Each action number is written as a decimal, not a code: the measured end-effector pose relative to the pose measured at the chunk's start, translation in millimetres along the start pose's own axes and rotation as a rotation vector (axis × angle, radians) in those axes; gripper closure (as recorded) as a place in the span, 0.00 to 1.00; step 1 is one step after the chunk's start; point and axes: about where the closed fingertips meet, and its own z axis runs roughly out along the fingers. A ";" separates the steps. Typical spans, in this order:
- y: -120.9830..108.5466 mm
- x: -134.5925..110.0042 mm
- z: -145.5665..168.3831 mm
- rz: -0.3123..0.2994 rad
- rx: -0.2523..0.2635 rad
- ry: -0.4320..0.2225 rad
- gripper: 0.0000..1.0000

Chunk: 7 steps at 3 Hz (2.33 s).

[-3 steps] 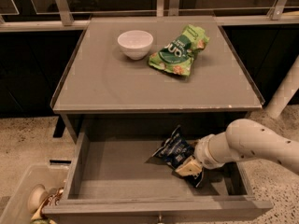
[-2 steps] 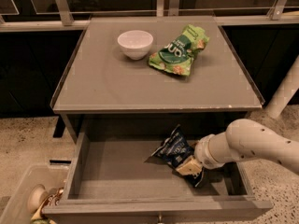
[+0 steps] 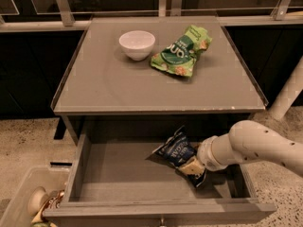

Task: Pick blue chip bag from top drawer and place on counter

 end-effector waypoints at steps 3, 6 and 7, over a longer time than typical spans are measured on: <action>12.7 -74.7 -99.7 -0.217 0.041 0.026 1.00; -10.7 -152.1 -225.3 -0.330 0.208 -0.055 1.00; -58.7 -172.5 -230.7 -0.278 0.266 -0.079 1.00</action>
Offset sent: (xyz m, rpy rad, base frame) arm -0.0102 0.0075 0.1343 -0.1113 -0.1223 0.1577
